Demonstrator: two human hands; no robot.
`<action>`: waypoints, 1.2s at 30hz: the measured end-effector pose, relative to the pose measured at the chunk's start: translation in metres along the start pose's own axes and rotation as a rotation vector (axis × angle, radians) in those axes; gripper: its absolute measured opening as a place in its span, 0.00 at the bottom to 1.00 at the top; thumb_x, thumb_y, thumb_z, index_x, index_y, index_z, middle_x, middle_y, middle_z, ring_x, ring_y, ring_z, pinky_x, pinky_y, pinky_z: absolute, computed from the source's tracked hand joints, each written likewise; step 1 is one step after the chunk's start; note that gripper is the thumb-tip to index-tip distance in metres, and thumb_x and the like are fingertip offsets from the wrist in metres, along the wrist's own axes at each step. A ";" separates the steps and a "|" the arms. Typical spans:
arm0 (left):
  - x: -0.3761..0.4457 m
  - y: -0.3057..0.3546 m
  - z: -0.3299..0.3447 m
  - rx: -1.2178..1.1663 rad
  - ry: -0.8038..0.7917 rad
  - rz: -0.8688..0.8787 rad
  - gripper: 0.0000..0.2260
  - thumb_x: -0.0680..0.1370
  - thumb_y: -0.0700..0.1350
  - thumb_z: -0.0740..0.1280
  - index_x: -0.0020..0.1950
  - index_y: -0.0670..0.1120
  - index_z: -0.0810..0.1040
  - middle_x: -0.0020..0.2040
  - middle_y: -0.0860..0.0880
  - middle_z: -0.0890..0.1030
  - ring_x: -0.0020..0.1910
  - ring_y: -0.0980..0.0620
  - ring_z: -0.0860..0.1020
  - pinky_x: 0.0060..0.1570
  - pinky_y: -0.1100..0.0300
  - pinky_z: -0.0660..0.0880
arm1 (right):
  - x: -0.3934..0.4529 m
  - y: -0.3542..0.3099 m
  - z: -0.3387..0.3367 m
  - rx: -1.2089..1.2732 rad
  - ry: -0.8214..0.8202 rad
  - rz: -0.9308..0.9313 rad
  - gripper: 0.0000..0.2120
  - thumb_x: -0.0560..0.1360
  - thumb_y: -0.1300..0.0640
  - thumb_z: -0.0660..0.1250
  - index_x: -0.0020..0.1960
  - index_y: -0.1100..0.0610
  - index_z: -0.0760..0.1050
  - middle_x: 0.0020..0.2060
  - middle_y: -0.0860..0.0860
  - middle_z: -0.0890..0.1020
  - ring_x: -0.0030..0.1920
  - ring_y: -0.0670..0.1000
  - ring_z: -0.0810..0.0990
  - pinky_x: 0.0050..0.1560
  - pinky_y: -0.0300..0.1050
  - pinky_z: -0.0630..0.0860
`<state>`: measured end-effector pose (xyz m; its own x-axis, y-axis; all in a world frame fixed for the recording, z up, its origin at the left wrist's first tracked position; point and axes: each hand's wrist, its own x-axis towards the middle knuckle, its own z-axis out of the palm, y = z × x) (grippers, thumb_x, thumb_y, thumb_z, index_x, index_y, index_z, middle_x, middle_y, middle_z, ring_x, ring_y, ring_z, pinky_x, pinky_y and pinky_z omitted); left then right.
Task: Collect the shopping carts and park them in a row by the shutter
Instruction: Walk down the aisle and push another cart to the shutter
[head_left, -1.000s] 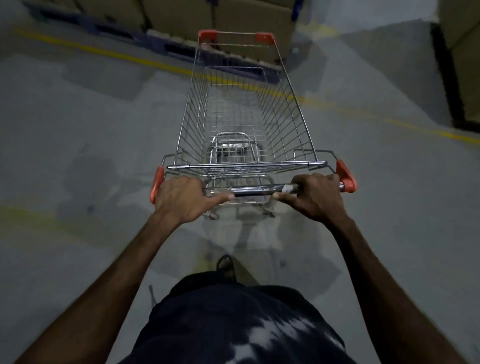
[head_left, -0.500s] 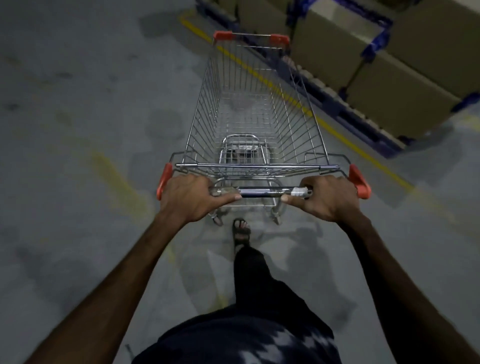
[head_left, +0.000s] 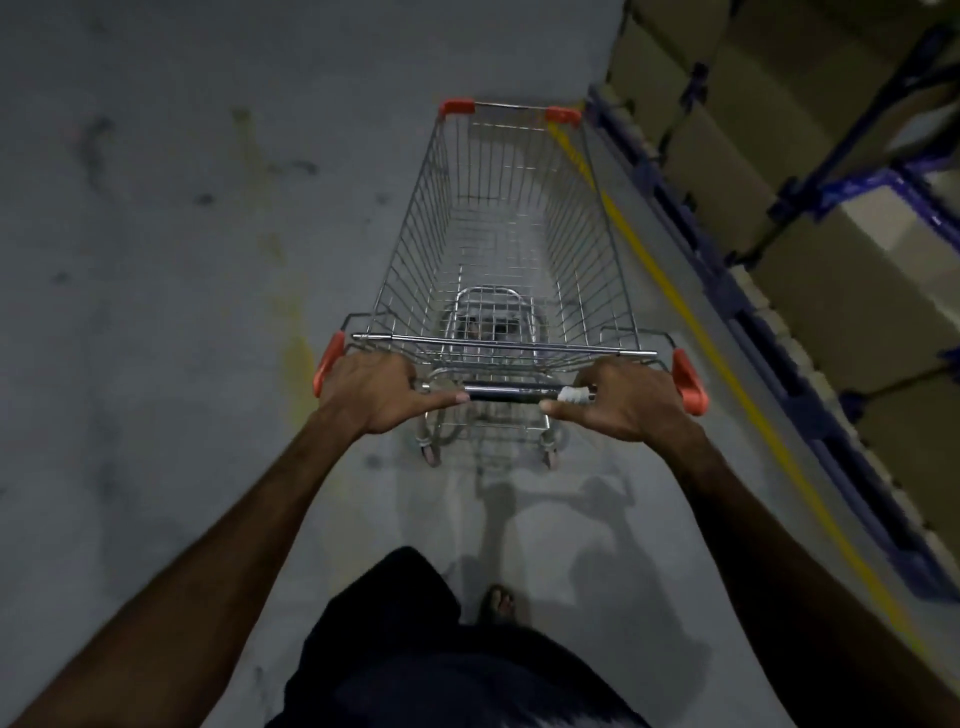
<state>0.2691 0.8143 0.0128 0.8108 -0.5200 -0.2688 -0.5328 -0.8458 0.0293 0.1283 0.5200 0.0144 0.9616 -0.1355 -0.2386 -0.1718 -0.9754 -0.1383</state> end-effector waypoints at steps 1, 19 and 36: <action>0.023 -0.009 -0.007 -0.011 -0.008 -0.018 0.49 0.63 0.90 0.42 0.32 0.50 0.81 0.34 0.53 0.82 0.45 0.48 0.83 0.80 0.35 0.52 | 0.029 0.002 -0.007 -0.011 -0.012 -0.017 0.42 0.65 0.11 0.48 0.44 0.45 0.82 0.42 0.45 0.84 0.48 0.53 0.83 0.49 0.51 0.74; 0.442 -0.185 -0.141 -0.119 -0.110 -0.110 0.50 0.63 0.90 0.45 0.39 0.48 0.84 0.50 0.49 0.87 0.58 0.45 0.83 0.77 0.31 0.50 | 0.532 0.013 -0.131 -0.069 -0.028 -0.117 0.43 0.65 0.11 0.49 0.28 0.51 0.70 0.25 0.46 0.75 0.29 0.46 0.75 0.38 0.46 0.70; 0.855 -0.360 -0.260 -0.169 -0.062 -0.180 0.44 0.69 0.87 0.51 0.36 0.47 0.82 0.42 0.49 0.85 0.47 0.47 0.83 0.68 0.39 0.69 | 1.017 0.011 -0.245 -0.116 -0.007 -0.173 0.48 0.62 0.09 0.48 0.32 0.53 0.77 0.29 0.48 0.79 0.34 0.50 0.79 0.42 0.47 0.72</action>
<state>1.2170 0.6431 0.0233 0.8697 -0.3550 -0.3428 -0.3286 -0.9348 0.1345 1.1573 0.3287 0.0056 0.9730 0.0364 -0.2277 0.0218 -0.9976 -0.0660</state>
